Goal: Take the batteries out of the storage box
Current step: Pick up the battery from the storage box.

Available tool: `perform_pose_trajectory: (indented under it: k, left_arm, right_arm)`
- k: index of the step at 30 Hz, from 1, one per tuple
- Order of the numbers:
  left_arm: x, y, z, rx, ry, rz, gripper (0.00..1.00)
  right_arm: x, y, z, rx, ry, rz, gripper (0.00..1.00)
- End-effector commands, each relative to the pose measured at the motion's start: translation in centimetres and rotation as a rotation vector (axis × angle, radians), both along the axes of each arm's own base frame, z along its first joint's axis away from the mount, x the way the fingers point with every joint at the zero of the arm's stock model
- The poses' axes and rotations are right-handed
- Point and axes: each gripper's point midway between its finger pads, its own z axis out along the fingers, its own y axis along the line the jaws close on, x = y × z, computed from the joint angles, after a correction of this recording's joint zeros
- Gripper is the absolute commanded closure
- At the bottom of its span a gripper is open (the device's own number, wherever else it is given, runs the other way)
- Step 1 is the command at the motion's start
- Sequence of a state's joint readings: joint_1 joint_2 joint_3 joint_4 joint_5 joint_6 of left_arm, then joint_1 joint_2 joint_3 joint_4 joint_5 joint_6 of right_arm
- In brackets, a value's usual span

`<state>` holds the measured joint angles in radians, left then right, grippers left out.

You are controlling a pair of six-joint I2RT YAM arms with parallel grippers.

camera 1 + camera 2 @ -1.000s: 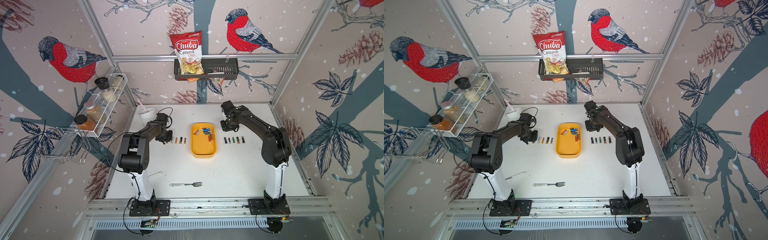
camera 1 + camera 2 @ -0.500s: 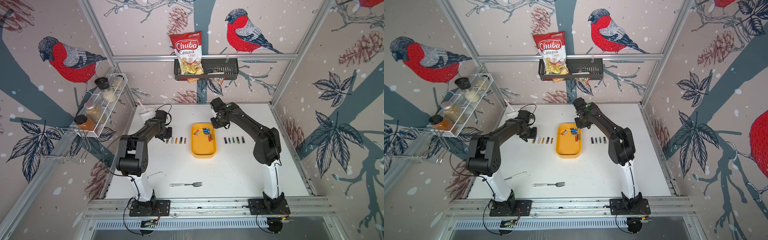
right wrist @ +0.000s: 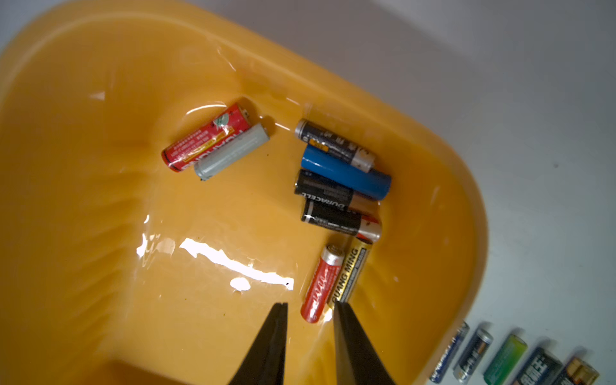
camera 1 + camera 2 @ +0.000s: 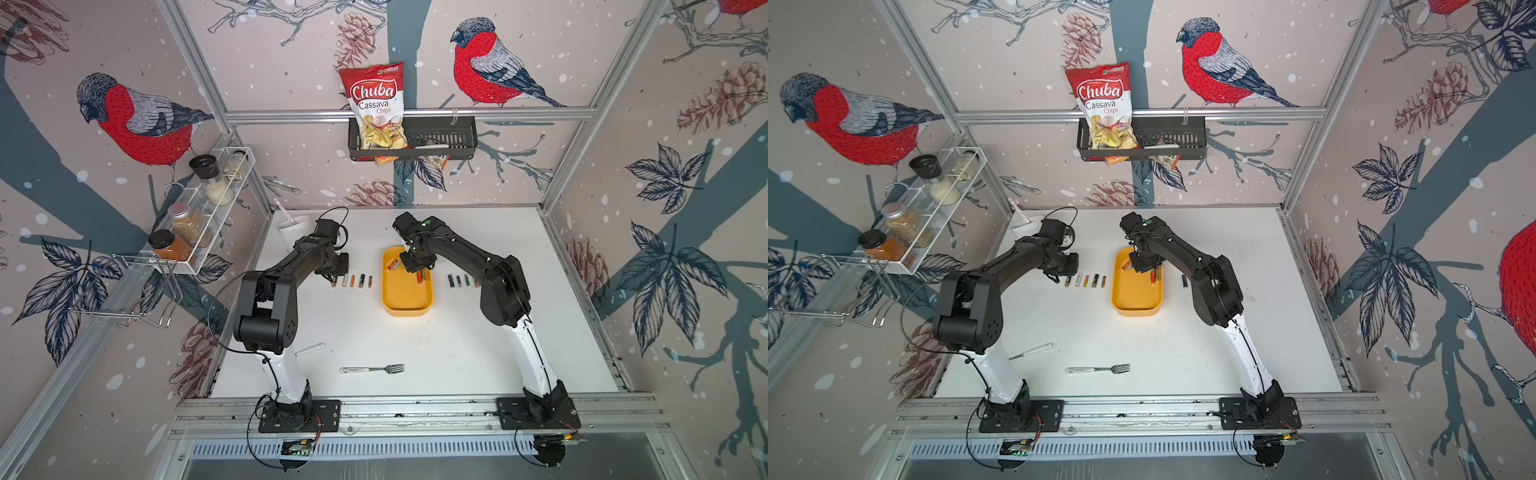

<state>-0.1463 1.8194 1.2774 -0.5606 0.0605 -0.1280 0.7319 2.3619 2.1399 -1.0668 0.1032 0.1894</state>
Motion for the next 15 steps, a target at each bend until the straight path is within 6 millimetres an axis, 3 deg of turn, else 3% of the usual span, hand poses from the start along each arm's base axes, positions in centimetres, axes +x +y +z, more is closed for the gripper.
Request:
perform_pose_trajectory:
  k: [1,15]
  left_arm:
    - [-0.1,-0.4,0.3,-0.015,-0.006,-0.002,0.68]
    - [-0.4,-0.8,0.3,-0.013,-0.004,-0.010,0.68]
  right_arm:
    - [-0.4,-0.6,-0.9,-0.039,0.020,-0.019,0.70]
    - [-0.9,-0.8,-3.5,-0.063,0.067,-0.017,0.70]
